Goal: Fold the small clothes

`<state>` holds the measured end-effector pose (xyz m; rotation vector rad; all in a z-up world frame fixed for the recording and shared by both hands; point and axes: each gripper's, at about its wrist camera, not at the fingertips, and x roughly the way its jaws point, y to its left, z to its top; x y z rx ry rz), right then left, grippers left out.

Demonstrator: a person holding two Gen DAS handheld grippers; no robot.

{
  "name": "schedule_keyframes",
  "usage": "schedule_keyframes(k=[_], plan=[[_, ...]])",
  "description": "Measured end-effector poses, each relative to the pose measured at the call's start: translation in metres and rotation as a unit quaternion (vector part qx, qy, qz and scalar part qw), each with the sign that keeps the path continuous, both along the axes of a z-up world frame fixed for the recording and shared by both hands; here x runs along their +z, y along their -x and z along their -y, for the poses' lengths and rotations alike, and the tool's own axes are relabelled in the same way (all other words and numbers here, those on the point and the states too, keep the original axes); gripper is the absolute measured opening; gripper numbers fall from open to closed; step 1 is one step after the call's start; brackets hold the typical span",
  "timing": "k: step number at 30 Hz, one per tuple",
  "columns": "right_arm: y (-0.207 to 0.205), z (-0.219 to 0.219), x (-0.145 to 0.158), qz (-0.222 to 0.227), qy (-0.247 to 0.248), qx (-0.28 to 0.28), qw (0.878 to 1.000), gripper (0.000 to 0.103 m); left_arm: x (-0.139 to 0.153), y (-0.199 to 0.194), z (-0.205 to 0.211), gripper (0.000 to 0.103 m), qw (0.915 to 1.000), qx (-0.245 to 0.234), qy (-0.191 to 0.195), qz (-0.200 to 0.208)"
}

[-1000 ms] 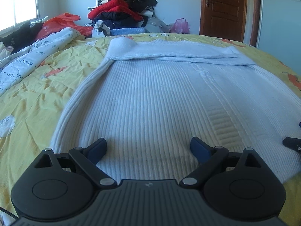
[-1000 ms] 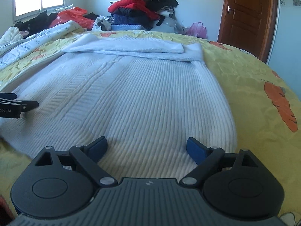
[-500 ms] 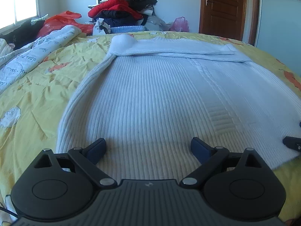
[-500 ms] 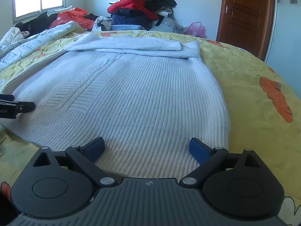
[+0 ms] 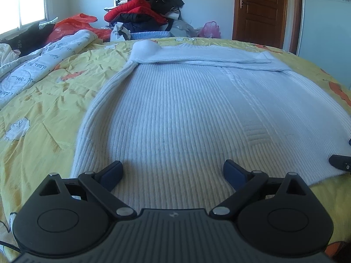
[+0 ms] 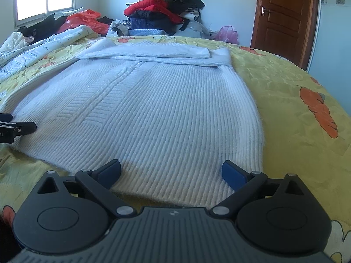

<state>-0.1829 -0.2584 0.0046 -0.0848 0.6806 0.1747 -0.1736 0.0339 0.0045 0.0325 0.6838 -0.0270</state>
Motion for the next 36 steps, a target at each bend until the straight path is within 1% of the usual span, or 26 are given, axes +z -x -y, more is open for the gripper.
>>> schedule_keyframes(k=[8,10,11,12,13,15,17,19,20,21,23,25,26,27,29,31,32,33,34,35,36], plan=[[0.003,-0.001,0.000,0.000,0.001,0.001,1.000,0.100,0.002,0.003,-0.001,0.099,1.0000,0.001,0.000,-0.003],[0.002,-0.001,0.002,-0.008,0.001,0.004,1.000,0.100,0.006,0.006,-0.003,0.099,0.9999,0.004,-0.001,-0.010],[0.001,0.000,0.009,-0.020,-0.003,0.009,1.000,0.096,0.010,0.008,-0.005,0.099,0.9999,0.008,-0.002,-0.013],[0.002,0.003,0.016,-0.023,-0.012,0.014,1.000,0.089,0.015,0.013,-0.009,0.099,0.9999,0.013,0.000,-0.010],[0.004,0.009,0.025,-0.018,-0.031,0.018,0.999,0.088,0.020,0.019,-0.015,0.099,0.9998,0.017,0.007,-0.002],[0.009,0.028,0.044,0.004,-0.077,0.010,0.997,0.091,0.026,0.025,-0.032,0.099,0.9993,0.029,0.024,0.008],[0.004,0.049,0.054,0.005,-0.106,-0.010,0.994,0.092,0.026,0.024,-0.051,0.099,0.9981,0.041,0.045,0.004],[-0.006,0.071,0.056,-0.016,-0.126,-0.036,0.991,0.092,0.021,0.015,-0.070,0.099,0.9958,0.057,0.070,-0.014],[-0.012,0.082,0.053,-0.034,-0.133,-0.051,0.989,0.091,0.018,0.010,-0.078,0.099,0.9940,0.065,0.085,-0.025],[-0.017,0.091,0.050,-0.049,-0.136,-0.064,0.987,0.090,0.015,0.006,-0.086,0.099,0.9915,0.066,0.107,-0.035],[-0.024,0.105,0.040,-0.083,-0.142,-0.077,0.983,0.090,0.015,0.001,-0.098,0.099,0.9872,0.064,0.142,-0.037],[-0.028,0.116,0.028,-0.113,-0.160,-0.089,0.977,0.086,0.015,-0.004,-0.105,0.098,0.9832,0.056,0.169,-0.042],[-0.028,0.120,0.024,-0.121,-0.178,-0.090,0.972,0.088,0.015,-0.007,-0.108,0.098,0.9815,0.054,0.178,-0.045],[-0.024,0.118,0.022,-0.115,-0.188,-0.084,0.972,0.085,0.015,-0.009,-0.109,0.098,0.9804,0.051,0.184,-0.048],[-0.023,0.122,0.020,-0.127,-0.225,-0.066,0.964,0.084,0.014,-0.012,-0.111,0.097,0.9793,0.040,0.191,-0.053],[-0.025,0.129,0.019,-0.144,-0.266,-0.053,0.952,0.075,0.015,-0.014,-0.108,0.088,0.9810,0.030,0.183,-0.058],[-0.027,0.133,0.017,-0.157,-0.285,-0.047,0.944,0.062,0.016,-0.015,-0.107,0.085,0.9826,0.026,0.173,-0.061],[-0.029,0.135,0.017,-0.166,-0.293,-0.045,0.940,0.046,0.017,-0.017,-0.106,0.078,0.9843,0.021,0.162,-0.066],[-0.032,0.137,0.015,-0.180,-0.302,-0.042,0.935,0.039,0.018,-0.018,-0.105,0.076,0.9859,0.015,0.151,-0.071],[-0.034,0.138,0.014,-0.186,-0.304,-0.042,0.933,0.036,0.018,-0.019,-0.104,0.076,0.9868,0.009,0.143,-0.076],[-0.035,0.138,0.013,-0.189,-0.307,-0.041,0.932,0.036,0.018,-0.019,-0.104,0.072,0.9874,0.005,0.137,-0.079]])
